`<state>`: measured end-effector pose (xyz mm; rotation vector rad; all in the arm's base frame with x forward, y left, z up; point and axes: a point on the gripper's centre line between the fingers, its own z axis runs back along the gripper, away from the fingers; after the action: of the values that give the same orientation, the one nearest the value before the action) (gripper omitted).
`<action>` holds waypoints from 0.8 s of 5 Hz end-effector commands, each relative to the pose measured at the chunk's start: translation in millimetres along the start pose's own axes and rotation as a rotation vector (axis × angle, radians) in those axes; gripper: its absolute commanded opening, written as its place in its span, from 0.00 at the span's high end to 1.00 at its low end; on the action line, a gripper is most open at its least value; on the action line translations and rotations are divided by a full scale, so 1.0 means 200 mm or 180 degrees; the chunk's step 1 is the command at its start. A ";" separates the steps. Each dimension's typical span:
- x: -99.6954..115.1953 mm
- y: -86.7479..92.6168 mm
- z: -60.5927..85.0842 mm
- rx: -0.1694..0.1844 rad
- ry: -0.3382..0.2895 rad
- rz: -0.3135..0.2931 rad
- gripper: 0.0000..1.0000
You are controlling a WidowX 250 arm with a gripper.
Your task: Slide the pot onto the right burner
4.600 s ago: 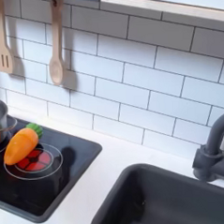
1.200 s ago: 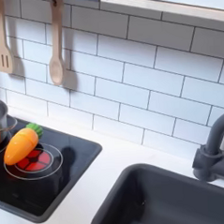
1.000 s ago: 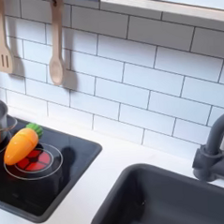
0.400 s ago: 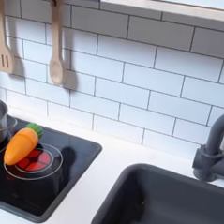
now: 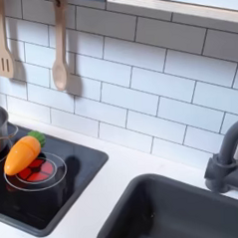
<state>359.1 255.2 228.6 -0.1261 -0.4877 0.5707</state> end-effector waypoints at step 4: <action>-0.09 0.06 -0.07 0.0390 0.0862 -0.0139 0.00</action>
<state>344.7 257.0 210.8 -0.0675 -0.1949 0.5395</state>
